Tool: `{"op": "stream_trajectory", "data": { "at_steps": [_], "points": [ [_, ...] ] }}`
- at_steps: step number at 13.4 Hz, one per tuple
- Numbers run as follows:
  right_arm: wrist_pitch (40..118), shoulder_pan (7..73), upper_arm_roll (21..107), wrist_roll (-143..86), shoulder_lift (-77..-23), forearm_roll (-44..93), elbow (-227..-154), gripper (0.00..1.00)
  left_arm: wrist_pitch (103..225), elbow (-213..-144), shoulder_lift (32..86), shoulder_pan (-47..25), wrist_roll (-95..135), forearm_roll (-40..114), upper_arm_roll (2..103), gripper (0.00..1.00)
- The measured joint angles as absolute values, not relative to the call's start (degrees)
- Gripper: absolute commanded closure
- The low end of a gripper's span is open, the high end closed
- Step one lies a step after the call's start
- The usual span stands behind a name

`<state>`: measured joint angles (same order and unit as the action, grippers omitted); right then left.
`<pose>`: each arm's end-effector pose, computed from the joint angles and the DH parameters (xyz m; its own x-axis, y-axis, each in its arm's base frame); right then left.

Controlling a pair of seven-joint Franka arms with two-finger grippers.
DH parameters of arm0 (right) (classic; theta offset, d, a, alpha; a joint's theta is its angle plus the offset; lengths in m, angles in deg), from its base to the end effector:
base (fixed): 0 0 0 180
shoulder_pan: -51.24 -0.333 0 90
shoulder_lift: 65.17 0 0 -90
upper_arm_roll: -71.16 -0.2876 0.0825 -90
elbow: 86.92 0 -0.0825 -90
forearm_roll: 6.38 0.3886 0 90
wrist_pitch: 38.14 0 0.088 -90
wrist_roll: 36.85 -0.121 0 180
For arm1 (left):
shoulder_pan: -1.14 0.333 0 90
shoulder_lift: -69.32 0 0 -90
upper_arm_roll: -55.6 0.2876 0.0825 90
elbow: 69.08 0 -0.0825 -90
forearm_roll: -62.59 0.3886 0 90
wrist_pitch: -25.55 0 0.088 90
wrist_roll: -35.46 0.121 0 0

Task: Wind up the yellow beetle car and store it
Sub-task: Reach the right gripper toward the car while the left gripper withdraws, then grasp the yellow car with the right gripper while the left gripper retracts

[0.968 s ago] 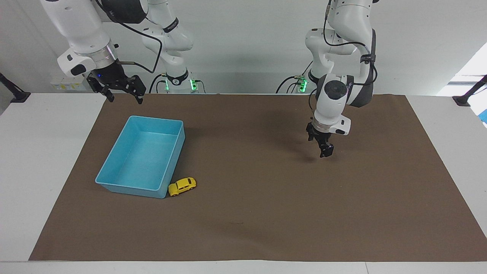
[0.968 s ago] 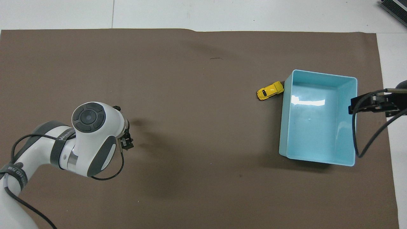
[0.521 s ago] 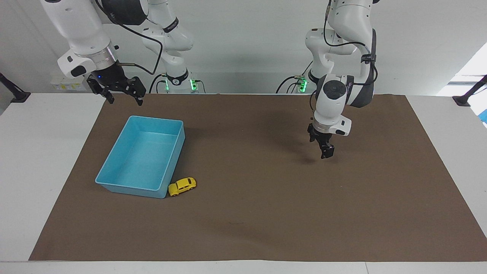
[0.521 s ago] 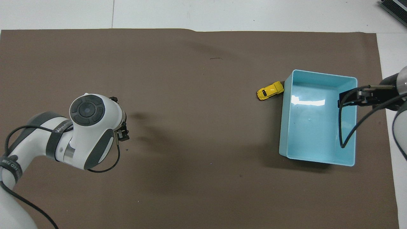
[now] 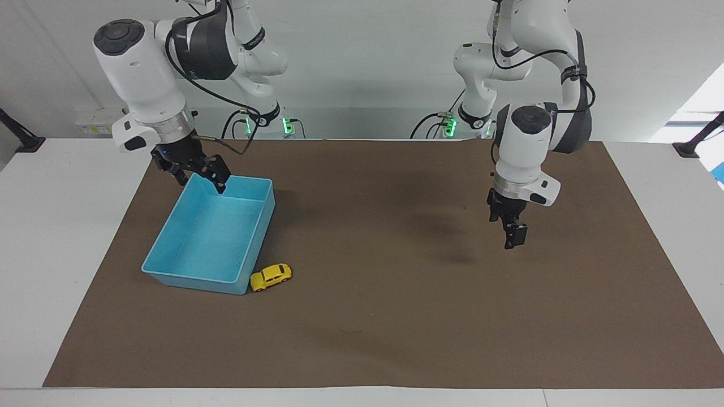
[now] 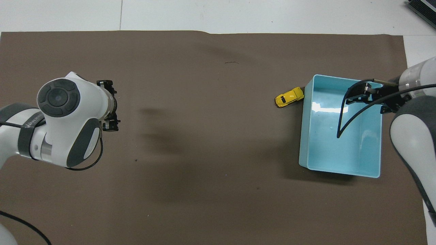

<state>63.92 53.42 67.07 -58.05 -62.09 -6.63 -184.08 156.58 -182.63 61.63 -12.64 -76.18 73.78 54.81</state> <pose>0.5864 0.0184 0.5098 0.9436 -0.3297 0.0299 -0.3295 -0.9441 -0.0111 0.5852 -0.1452 0.3722 -0.0177 0.9954 0.0937 0.9779 -0.0022 0.2089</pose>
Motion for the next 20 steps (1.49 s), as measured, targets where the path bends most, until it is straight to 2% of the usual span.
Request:
{"op": "stream_trajectory", "data": {
  "at_steps": [5,10,17,20],
  "points": [
    [65.52,51.32,66.57,-71.36,-61.32,-6.62,-184.53,0.0,155.75,-177.49,62.32,-10.37,-59.61,73.35,54.84,0.0],
    [67.92,51.1,66.54,-81.46,-60.74,-6.61,-184.68,0.0,145.56,-175.02,64.53,-10.12,-38.56,72.99,54.33,0.0],
    [74.66,47.31,66.47,-100.64,-55.13,-6.61,-184.94,0.0,140.25,-173.75,67.42,-8.96,-11.46,70.82,54.8,0.0],
    [77.4,47.09,66.47,-108.62,-54.29,-6.61,-184.93,0.0,138.6,-173.72,68.2,-8.91,-0.86,70.64,54.81,0.0]
  ]
}}
